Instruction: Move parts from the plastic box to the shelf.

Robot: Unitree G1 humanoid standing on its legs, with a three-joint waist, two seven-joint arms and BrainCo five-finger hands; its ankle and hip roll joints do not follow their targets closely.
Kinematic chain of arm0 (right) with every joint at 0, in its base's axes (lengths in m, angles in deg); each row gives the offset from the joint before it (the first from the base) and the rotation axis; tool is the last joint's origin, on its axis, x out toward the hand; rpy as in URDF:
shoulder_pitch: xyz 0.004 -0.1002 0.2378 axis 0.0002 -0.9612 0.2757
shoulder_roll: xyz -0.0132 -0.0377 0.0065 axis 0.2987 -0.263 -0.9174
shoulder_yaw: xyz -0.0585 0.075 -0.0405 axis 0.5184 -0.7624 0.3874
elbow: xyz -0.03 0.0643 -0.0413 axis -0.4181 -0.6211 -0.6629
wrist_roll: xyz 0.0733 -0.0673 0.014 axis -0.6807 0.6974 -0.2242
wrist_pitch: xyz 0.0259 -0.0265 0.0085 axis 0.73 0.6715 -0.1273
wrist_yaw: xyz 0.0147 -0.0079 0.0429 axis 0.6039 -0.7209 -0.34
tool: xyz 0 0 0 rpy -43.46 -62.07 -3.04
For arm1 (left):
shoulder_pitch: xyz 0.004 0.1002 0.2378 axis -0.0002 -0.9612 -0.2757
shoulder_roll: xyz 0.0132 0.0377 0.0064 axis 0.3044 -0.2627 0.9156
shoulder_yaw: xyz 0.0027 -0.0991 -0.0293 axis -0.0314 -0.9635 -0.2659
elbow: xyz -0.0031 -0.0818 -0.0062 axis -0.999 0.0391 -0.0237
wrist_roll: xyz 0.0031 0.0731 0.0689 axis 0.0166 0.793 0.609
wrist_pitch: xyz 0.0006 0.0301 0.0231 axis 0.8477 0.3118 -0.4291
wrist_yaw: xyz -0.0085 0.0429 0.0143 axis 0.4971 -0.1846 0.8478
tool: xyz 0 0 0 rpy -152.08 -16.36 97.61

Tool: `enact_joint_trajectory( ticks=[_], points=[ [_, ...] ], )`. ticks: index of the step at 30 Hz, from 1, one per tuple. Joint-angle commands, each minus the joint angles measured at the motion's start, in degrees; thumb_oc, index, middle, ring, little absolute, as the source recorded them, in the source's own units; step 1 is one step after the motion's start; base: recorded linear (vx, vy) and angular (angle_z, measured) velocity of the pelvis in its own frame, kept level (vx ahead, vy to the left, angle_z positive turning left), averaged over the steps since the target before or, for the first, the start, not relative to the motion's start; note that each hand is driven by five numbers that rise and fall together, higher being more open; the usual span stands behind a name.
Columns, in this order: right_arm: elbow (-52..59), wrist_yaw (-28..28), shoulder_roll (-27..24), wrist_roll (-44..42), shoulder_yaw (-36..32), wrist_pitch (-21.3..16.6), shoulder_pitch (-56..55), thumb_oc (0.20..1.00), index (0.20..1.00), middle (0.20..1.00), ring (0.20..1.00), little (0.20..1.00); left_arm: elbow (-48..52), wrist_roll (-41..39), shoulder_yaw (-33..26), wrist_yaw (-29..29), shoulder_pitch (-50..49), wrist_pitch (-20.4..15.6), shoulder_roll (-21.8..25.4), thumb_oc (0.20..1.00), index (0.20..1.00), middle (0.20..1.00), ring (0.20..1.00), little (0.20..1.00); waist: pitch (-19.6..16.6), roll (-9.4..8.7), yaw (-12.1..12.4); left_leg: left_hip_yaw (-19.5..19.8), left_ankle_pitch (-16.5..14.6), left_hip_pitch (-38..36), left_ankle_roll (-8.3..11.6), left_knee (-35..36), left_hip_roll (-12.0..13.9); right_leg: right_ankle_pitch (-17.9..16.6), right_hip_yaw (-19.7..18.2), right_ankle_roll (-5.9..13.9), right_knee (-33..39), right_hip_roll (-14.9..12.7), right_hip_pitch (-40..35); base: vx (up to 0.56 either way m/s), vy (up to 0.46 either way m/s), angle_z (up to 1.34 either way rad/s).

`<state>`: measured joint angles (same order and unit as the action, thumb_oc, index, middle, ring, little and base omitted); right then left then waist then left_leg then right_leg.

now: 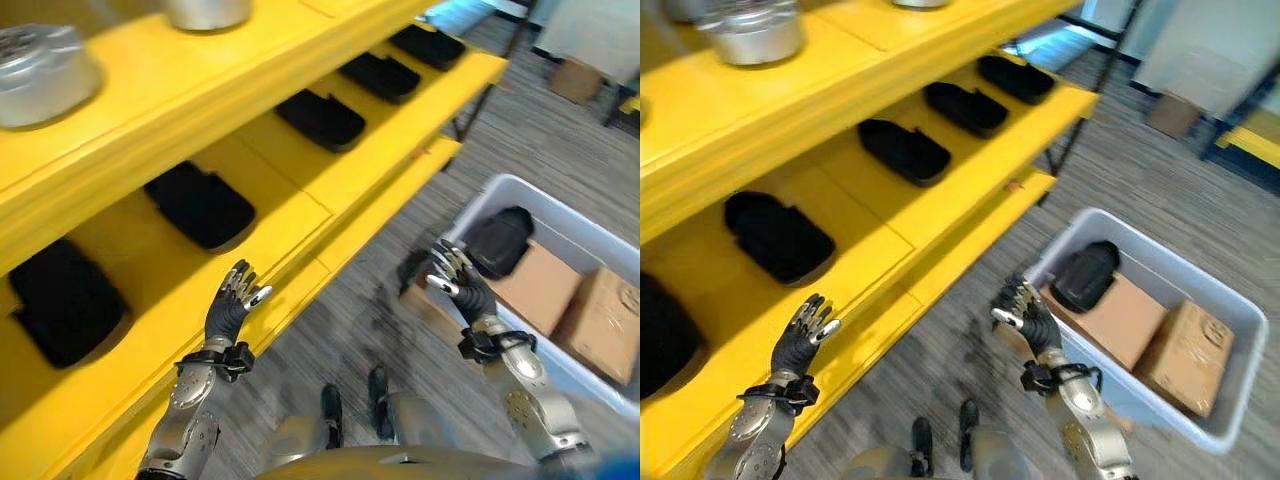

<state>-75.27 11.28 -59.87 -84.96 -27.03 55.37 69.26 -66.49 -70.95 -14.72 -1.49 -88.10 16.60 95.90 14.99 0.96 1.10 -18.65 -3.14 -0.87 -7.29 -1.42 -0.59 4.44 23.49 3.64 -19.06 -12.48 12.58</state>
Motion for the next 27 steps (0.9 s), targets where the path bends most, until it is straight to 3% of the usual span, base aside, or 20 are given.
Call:
enact_joint_trajectory(
  ticks=[1,2,5,7,8,10,12,13,15,18,21,23,24,25,27],
  points=[
    [4.15,-0.36,-0.54,2.27,-0.42,-0.98,0.01,1.0,1.0,1.0,1.0,1.0,4.78,0.89,-3.91,-0.64,-1.41,-2.46,1.38,1.0,1.0,1.0,1.0,1.0,0.66,0.85,0.03,8.91,-2.16,-0.81,4.37,1.75,1.06,-5.14,-0.53,5.48,9.05,-3.56,-2.83,0.1,-0.067,-1.21],
    [4.3,-0.38,-0.35,2.66,-0.5,-0.46,0.57,1.0,1.0,1.0,1.0,1.0,5.04,0.95,-4.5,-0.59,-2.13,-2.23,1.0,1.0,1.0,1.0,1.0,1.0,0.61,0.79,-0.42,7.68,-2.32,-2.16,4.65,3.01,1.34,-8.86,-0.81,7.18,13.46,-4.81,-2.14,0.07,-0.085,-1.22],
    [4.57,-0.6,-0.36,2.96,-1.12,-0.43,0.25,1.0,1.0,1.0,1.0,1.0,4.81,1.64,-4.88,-0.48,-2.2,-2.06,0.68,1.0,1.0,1.0,1.0,1.0,0.28,0.19,-0.66,6.71,-3.35,-3.02,4.93,2.87,1.44,-11.92,-0.74,8.32,18.03,-5.71,-1.91,0.13,-0.146,-0.7],
    [5.85,0.23,-0.79,4.6,-2.58,-0.78,-0.99,1.0,1.0,1.0,1.0,1.0,4.38,2.18,-5.0,-0.49,-2.29,-2.01,-0.32,1.0,1.0,1.0,1.0,1.0,-1.03,-1.64,-0.54,5.55,-5.25,-4.29,5.51,2.05,1.08,-14.12,0.75,9.01,22.02,-5.52,-4.95,0.22,-0.215,-0.06],
    [5.91,0.25,-0.79,4.63,-2.6,-0.76,-1.04,1.0,1.0,1.0,1.0,1.0,4.35,2.19,-4.97,-0.49,-2.28,-2.03,-0.32,1.0,1.0,1.0,1.0,1.0,-0.98,-1.63,-0.53,5.55,-5.29,-4.34,5.51,2.01,1.09,-14.23,0.78,9.04,22.19,-5.48,-5.09,0.25,-0.256,-0.06],
    [6.62,1.19,-1.41,6.63,-4.07,-1.52,-1.48,1.0,1.0,1.0,1.0,1.0,3.94,1.77,-4.3,-1.09,-1.16,-1.94,-1.39,1.0,1.0,1.0,1.0,1.0,-2.07,-1.97,-1.46,6.31,-6.24,-4.32,6.62,0.81,2.24,-13.31,0.22,8.4,22.18,-4.45,-5.93,0.2,-0.238,-0.14],
    [7.42,1.21,-2.14,5.77,-5.22,-1.72,-2.41,1.0,1.0,1.0,1.0,1.0,3.66,1.77,-3.22,-0.65,-0.29,-1.76,-1.52,1.0,1.0,1.0,1.0,1.0,-2.55,-1.63,-2.4,7.09,-6.87,-5.38,8.46,-0.9,5.68,-10.77,0.11,7.13,19.09,-3.2,-6.52,0.2,-0.283,-0.14],
    [7.42,1.21,-2.14,5.77,-5.23,-1.71,-2.42,1.0,1.0,1.0,1.0,1.0,3.66,1.77,-3.21,-0.65,-0.29,-1.76,-1.52,1.0,1.0,1.0,1.0,1.0,-2.54,-1.62,-2.4,7.1,-6.87,-5.39,8.46,-0.91,5.69,-10.76,0.12,7.13,19.09,-3.19,-6.52,0.22,-0.347,-0.2],
    [7.82,1.22,-2.84,5.44,-6.09,-1.88,-3.16,1.0,1.0,1.0,1.0,1.0,3.77,1.97,-2.62,-0.17,0.19,-1.52,-1.3,1.0,1.0,1.0,1.0,1.0,-2.98,-1.2,-3.36,7.07,-6.27,-6.23,10.24,-1.36,8.73,-7.27,1.12,5.81,15.71,-2.21,-7.35,0.18,-0.317,0.04],
    [7.62,1.08,-3.14,4.74,-6.61,-1.66,-3.93,1.0,1.0,1.0,1.0,1.0,3.84,2.1,-2.35,0.41,0.04,-1.11,-1.27,1.0,1.0,1.0,1.0,1.0,-3.41,-0.9,-3.94,7.22,-5.44,-6.85,11.3,-1.32,10.55,-5.28,1.25,4.93,14.76,-0.94,-7.62,0.11,-0.207,0.22],
    [8.38,0.42,-4.19,2.75,-7.38,-2.0,-5.71,1.0,1.0,1.0,1.0,1.0,3.32,1.99,-2.72,0.4,-0.49,-0.99,-2.01,1.0,1.0,1.0,1.0,1.0,-4.04,-0.07,-4.67,7.17,-1.26,-6.0,13.61,-3.77,14.77,-1.15,0.51,1.95,14.48,3.06,-8.02,0.15,-0.344,0.15],
    [8.41,0.41,-4.22,2.73,-7.4,-1.99,-5.76,1.0,1.0,1.0,1.0,1.0,3.32,2.0,-2.7,0.4,-0.5,-1.0,-2.04,1.0,1.0,1.0,1.0,1.0,-4.09,0.0,-4.67,7.21,-1.27,-5.92,13.71,-3.86,14.89,-1.12,0.54,1.87,14.53,3.18,-8.01,0.06,-0.152,0.09],
    [8.59,0.24,-4.84,2.62,-7.52,-1.95,-6.39,1.0,1.0,1.0,1.0,1.0,3.2,1.89,-2.92,0.37,-0.65,-1.19,-2.35,1.0,1.0,1.0,1.0,1.0,-3.84,0.08,-4.47,8.31,1.3,-3.82,13.88,-8.81,16.01,0.1,-0.62,0.37,15.31,5.03,-8.62,0.06,-0.151,-0.02],
    [8.59,0.24,-4.84,2.62,-7.53,-1.95,-6.4,1.0,1.0,1.0,1.0,1.0,3.2,1.89,-2.91,0.37,-0.65,-1.19,-2.35,1.0,1.0,1.0,1.0,1.0,-3.86,0.1,-4.48,8.33,1.28,-3.78,13.88,-8.84,16.03,0.1,-0.61,0.37,15.31,5.04,-8.6,0.09,-0.243,-0.06],
    [8.33,0.04,-5.52,2.24,-7.59,-2.13,-6.47,1.0,1.0,1.0,1.0,1.0,2.85,1.98,-2.98,0.34,-0.76,-1.34,-2.61,1.0,1.0,1.0,1.0,1.0,-2.93,-0.25,-3.85,11.85,4.7,0.53,13.95,-18.89,15.61,1.26,-2.06,-1.84,16.3,7.06,-9.9,0.06,-0.175,-0.26]
  ],
)
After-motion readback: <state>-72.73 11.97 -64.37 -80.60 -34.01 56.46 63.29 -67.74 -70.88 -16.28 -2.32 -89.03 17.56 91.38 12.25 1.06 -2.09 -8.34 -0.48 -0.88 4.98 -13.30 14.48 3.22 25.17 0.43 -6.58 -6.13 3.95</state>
